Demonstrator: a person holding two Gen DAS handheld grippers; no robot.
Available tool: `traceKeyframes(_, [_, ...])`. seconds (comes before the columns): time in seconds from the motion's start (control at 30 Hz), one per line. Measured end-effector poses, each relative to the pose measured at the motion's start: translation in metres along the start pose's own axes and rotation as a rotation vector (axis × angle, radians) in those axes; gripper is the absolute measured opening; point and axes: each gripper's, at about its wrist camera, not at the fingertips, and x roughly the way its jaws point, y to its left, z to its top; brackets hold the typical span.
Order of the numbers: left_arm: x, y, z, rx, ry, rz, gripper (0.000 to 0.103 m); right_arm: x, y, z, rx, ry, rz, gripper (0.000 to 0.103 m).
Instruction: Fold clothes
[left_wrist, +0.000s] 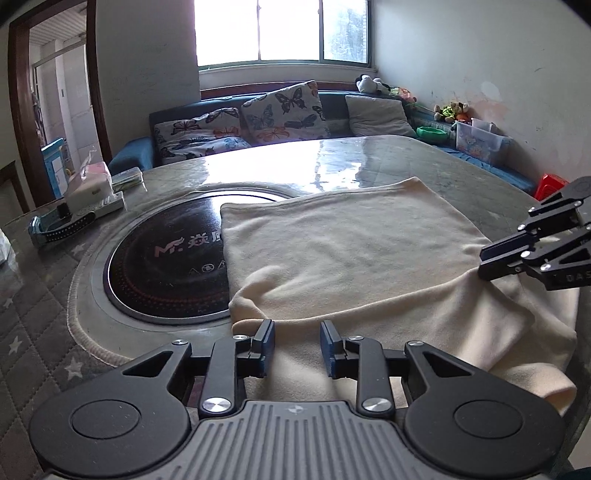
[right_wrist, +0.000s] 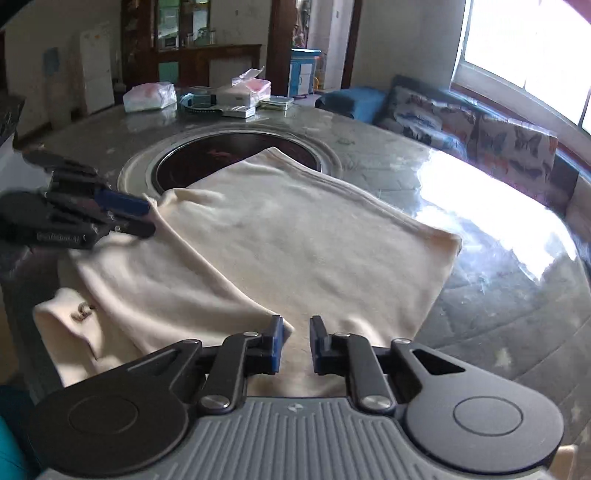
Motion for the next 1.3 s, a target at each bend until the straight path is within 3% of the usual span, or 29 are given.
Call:
traceKeyframes(0.17, [0.002,-0.003,0.0,0.015,-0.001,0.008,0.03,-0.018,0.016,-0.005,-0.034,-0.042,0.057,0.015])
traceKeyframes(0.23, [0.002,-0.004,0.0,0.019,-0.001,0.013,0.03,-0.015,0.026,-0.011,-0.055,-0.016,0.089,0.015])
traceKeyframes(0.37, [-0.001,-0.007,-0.001,0.038,-0.002,0.022,0.03,-0.015,0.036,-0.026,-0.086,0.007,0.055,0.015])
traceKeyframes(0.47, [-0.006,-0.011,0.003,0.035,-0.011,0.018,0.031,-0.036,0.027,-0.034,-0.01,-0.035,0.036,0.015])
traceKeyframes(0.57, [-0.013,-0.019,0.007,0.034,-0.027,-0.009,0.031,-0.059,0.008,-0.046,0.078,-0.068,-0.052,0.018])
traceKeyframes(0.73, [-0.02,-0.042,0.013,0.062,-0.049,-0.056,0.04,-0.086,-0.04,-0.077,0.284,-0.094,-0.235,0.023])
traceKeyframes(0.8, [-0.021,-0.05,0.014,0.071,-0.049,-0.072,0.041,-0.095,-0.063,-0.095,0.386,-0.101,-0.342,0.03])
traceKeyframes(0.93, [-0.02,-0.062,0.014,0.092,-0.043,-0.085,0.043,-0.108,-0.101,-0.127,0.564,-0.112,-0.472,0.032])
traceKeyframes(1.07, [-0.02,-0.068,0.013,0.094,-0.03,-0.082,0.045,-0.112,-0.125,-0.148,0.681,-0.127,-0.544,0.032])
traceKeyframes(1.3, [-0.022,-0.075,0.015,0.108,-0.024,-0.077,0.046,-0.104,-0.144,-0.166,0.808,-0.186,-0.558,0.032])
